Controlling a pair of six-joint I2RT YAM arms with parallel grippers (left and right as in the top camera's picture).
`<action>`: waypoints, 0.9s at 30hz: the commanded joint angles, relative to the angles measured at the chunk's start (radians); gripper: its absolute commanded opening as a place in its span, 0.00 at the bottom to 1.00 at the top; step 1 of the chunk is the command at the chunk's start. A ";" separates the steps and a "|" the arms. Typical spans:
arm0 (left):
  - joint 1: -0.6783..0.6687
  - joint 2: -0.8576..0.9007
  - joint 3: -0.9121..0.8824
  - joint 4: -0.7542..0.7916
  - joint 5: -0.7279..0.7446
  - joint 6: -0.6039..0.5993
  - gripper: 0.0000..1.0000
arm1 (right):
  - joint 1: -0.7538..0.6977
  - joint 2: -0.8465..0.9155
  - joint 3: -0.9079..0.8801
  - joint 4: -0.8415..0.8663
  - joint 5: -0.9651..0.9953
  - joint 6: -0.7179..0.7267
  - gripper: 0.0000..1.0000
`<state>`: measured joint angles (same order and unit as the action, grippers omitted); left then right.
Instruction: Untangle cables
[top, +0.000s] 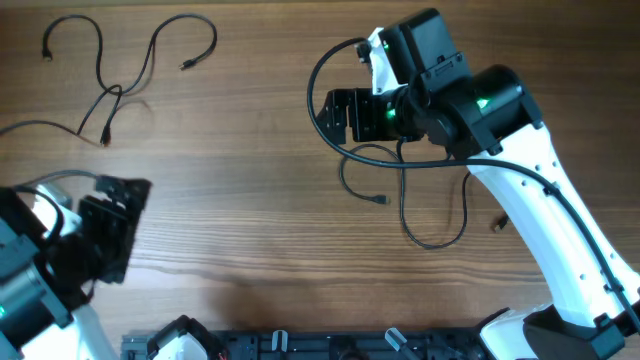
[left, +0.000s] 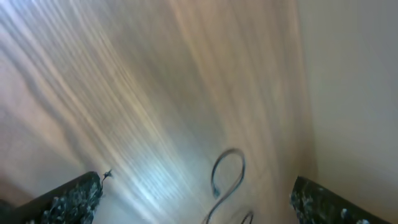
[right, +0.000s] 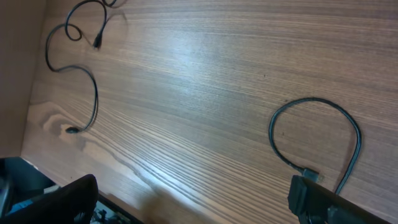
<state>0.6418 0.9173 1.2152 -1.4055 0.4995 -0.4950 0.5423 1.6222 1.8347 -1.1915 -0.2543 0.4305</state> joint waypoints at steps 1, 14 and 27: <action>-0.034 -0.042 0.000 -0.053 0.000 0.077 1.00 | -0.015 -0.005 0.003 -0.008 0.011 0.015 1.00; -0.082 -0.047 -0.081 -0.145 0.013 0.204 1.00 | -0.261 -0.060 0.003 -0.182 0.141 0.040 1.00; -0.396 -0.047 -0.171 -0.023 0.039 0.183 1.00 | -0.285 -0.052 0.003 -0.082 0.237 0.087 1.00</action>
<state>0.3023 0.8730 1.0508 -1.4563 0.5259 -0.3153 0.2783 1.5799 1.8347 -1.2778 -0.0746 0.4759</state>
